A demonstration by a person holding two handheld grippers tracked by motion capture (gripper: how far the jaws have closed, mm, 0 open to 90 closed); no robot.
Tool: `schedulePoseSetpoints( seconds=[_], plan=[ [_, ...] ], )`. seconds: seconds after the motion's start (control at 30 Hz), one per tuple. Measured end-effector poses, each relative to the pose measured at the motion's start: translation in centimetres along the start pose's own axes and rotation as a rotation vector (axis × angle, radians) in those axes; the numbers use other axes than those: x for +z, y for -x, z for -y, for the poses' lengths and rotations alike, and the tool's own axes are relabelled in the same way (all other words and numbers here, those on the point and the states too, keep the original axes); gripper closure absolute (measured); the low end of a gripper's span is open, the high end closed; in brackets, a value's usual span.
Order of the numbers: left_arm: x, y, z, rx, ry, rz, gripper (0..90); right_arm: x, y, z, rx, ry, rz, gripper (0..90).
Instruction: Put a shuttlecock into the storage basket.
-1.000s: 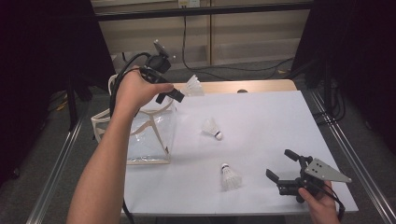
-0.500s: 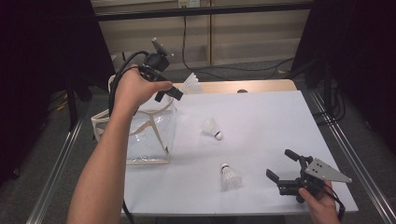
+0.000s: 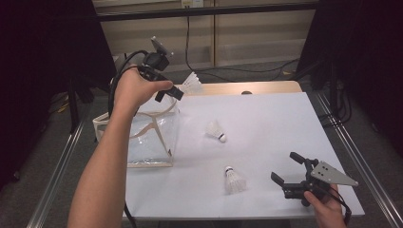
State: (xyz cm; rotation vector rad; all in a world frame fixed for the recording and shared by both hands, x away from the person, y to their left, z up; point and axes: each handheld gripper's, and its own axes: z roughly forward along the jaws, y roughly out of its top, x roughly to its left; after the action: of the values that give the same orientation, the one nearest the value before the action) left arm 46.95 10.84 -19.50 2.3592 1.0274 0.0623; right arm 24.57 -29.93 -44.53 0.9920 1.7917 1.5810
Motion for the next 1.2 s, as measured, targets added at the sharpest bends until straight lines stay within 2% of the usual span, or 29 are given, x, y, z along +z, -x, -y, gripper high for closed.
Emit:
schedulePoseSetpoints(
  seconds=[1.0,1.2],
  plan=[
    [-0.7,-1.1,0.3,-0.016,0.009,-0.024,62.9,0.0,0.0,0.0,0.008,0.003,0.005,0.6],
    [-0.9,-1.5,0.5,-0.032,0.014,-0.031,62.9,0.0,0.0,0.0,0.002,-0.001,0.002,0.7]
  ],
)
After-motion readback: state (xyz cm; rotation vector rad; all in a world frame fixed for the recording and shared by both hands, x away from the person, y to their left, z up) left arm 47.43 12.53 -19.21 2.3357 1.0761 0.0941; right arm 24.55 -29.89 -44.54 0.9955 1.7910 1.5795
